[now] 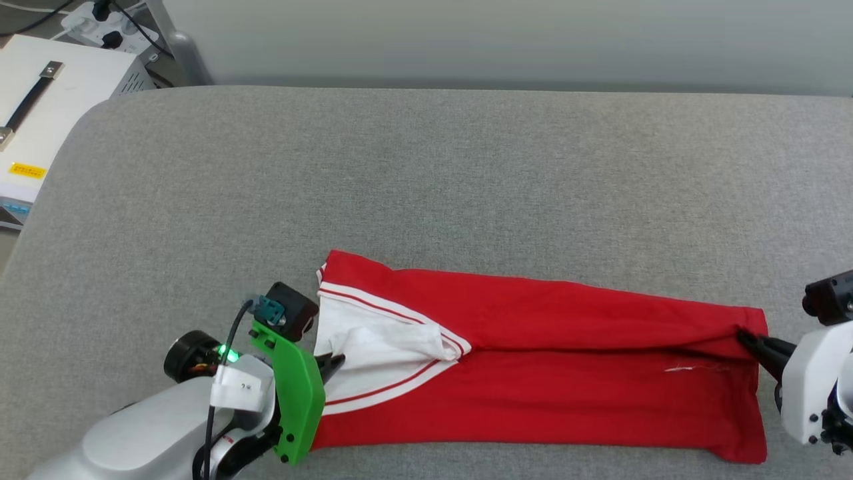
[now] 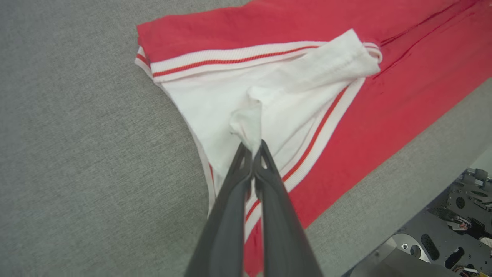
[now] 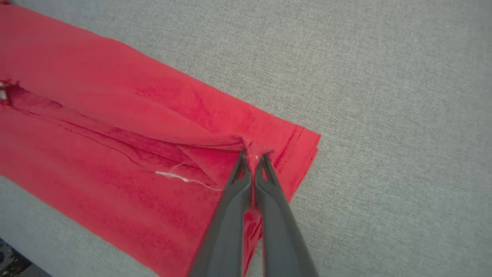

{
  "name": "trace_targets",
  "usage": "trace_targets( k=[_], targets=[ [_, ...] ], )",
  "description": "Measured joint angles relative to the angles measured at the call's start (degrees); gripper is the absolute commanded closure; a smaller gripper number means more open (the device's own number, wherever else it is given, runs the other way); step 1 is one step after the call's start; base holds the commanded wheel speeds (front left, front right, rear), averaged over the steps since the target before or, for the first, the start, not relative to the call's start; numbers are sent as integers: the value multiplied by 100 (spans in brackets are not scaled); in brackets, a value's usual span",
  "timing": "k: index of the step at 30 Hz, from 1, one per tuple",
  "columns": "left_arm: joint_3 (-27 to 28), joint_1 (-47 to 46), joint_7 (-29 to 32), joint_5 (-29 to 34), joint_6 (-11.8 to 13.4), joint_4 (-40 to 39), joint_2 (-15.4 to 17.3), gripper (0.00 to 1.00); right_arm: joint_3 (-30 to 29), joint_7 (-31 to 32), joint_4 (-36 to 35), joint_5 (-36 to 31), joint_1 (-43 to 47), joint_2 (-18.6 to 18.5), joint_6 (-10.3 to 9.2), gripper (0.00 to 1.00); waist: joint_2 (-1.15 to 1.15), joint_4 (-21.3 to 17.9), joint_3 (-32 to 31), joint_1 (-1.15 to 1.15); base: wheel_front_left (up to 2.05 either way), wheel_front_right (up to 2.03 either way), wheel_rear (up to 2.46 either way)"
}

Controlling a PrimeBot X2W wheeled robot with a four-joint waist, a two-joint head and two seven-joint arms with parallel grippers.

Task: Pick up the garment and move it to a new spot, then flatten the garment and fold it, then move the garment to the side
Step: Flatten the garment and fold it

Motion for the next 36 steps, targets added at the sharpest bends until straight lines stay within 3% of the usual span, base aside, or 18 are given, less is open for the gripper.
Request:
trace_targets(
  k=[16,17,18,19,23,29,32,36],
  targets=[
    [-1,633,-260,-131,168,153,8,100,-659,235,-186,-73,1148,568,0,100,0,8,-16,0,0,0,0],
    [0,642,-283,-131,176,212,-25,63,-673,236,-164,-83,1148,610,0,73,0,7,-10,0,0,0,0],
    [5,648,-328,-131,192,252,-59,0,-689,236,-154,-98,1149,650,0,14,0,8,-11,0,0,0,0],
    [24,657,-419,-131,218,279,-99,0,-719,233,-153,-114,1150,695,0,0,0,12,-17,0,0,0,0],
    [164,724,-886,-58,338,319,-147,0,-931,123,-234,-32,1153,753,0,0,0,18,-90,0,0,0,0],
    [553,974,-1928,97,854,361,-141,0,-1479,96,-555,409,1277,582,0,0,0,23,-259,0,0,0,0],
    [717,1105,-2302,157,1120,335,-144,0,-1785,253,-600,524,1293,359,-1,0,0,36,-313,0,0,0,0],
    [1056,1230,-2530,310,1395,286,-193,0,-2151,812,-541,1167,1303,325,-1,0,0,87,-315,0,0,0,0]
  ],
)
